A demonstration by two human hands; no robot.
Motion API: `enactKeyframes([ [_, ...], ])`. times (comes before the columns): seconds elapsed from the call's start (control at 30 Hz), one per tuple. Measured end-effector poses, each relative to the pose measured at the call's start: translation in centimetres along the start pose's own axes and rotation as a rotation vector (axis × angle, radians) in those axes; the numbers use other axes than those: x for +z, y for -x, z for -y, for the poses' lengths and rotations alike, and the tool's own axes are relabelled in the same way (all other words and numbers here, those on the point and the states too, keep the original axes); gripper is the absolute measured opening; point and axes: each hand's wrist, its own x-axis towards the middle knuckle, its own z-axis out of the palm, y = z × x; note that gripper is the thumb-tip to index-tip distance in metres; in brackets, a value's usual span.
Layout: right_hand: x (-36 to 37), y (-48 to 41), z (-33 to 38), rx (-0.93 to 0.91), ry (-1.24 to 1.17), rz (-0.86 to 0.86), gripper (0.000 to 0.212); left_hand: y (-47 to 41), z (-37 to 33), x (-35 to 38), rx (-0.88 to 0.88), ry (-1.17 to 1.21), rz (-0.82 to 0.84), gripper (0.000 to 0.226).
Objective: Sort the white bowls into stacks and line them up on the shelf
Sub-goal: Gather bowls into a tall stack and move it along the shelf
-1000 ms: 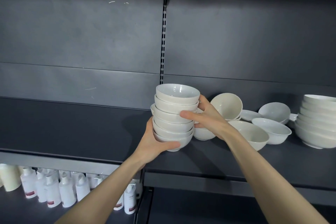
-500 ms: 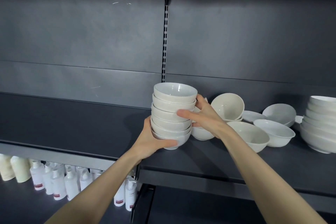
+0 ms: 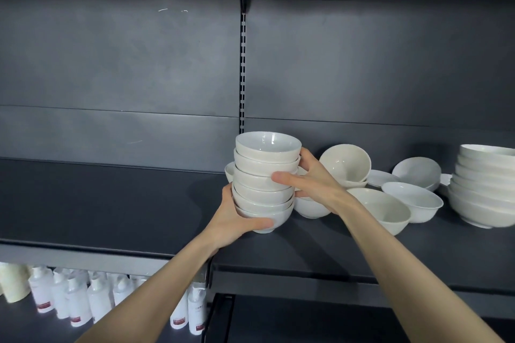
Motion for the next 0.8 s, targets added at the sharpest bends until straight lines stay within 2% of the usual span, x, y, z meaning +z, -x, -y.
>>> enactKeyframes([
  [0.3, 0.1, 0.1, 0.1, 0.024, 0.021, 0.000, 0.071, 0.1, -0.1, 0.2, 0.054, 0.018, -0.007, 0.096],
  [0.47, 0.1, 0.3, 0.5, 0.023, 0.041, 0.001, 0.070, 0.0, 0.0, 0.0, 0.012, -0.158, -0.073, 0.116],
  [0.57, 0.1, 0.5, 0.6, 0.018, 0.079, -0.024, 0.072, 0.4, 0.0, 0.0, 0.025, -0.163, -0.091, 0.114],
  [0.63, 0.0, 0.6, 0.7, 0.015, 0.106, -0.044, 0.072, 0.7, 0.0, -0.2, 0.042, -0.158, -0.086, 0.103],
  [0.7, -0.2, 0.9, 1.0, 0.009, 0.120, -0.068, 0.069, 1.2, 0.0, -0.6, 0.045, -0.163, -0.083, 0.083],
  [0.8, -0.9, 1.7, 1.4, -0.008, 0.175, -0.114, 0.064, 2.4, 0.0, -1.1, 0.051, -0.300, -0.195, 0.064],
])
